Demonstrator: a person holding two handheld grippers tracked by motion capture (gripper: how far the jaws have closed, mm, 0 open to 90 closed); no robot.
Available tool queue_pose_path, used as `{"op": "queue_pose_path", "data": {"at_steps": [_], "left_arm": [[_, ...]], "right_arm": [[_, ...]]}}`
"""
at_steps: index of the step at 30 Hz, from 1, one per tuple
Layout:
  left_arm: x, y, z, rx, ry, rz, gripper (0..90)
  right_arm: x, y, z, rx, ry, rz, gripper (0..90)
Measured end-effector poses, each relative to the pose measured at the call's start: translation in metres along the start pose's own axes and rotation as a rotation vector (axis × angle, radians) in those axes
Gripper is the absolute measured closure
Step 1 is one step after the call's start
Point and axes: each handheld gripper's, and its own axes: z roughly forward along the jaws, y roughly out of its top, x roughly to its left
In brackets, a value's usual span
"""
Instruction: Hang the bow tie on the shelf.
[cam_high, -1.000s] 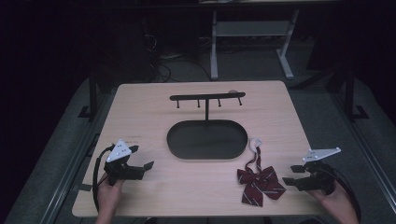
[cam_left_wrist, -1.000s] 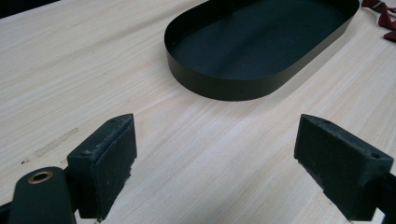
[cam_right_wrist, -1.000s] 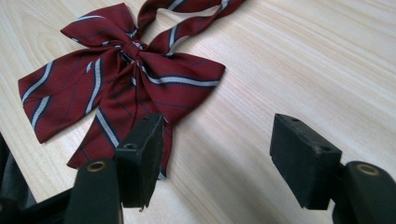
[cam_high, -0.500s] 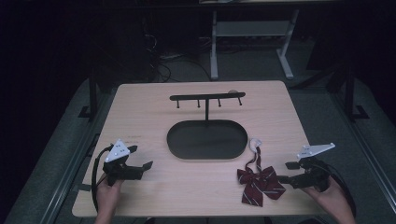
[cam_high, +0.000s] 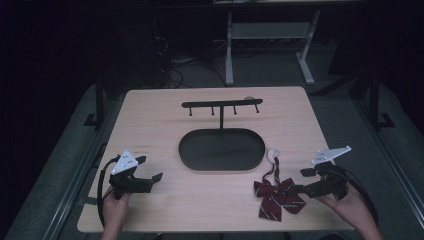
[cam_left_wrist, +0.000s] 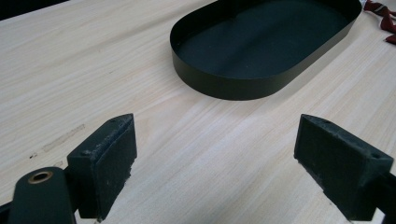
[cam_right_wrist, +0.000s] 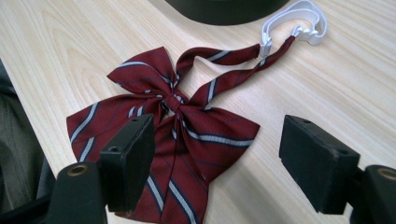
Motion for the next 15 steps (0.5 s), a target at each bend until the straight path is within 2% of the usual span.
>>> {"op": "queue_pose_path", "data": {"at_steps": [10, 15], "left_arm": [[0.0, 0.0, 0.001, -0.003, -0.001, 0.004, 13.0], [0.0, 0.0, 0.0, -0.001, -0.002, 0.0, 13.0]], "right_arm": [[0.004, 0.017, 0.005, 0.026, 0.009, -0.023, 26.0], [0.005, 0.03, 0.007, 0.049, -0.005, -0.033, 28.5]]}}
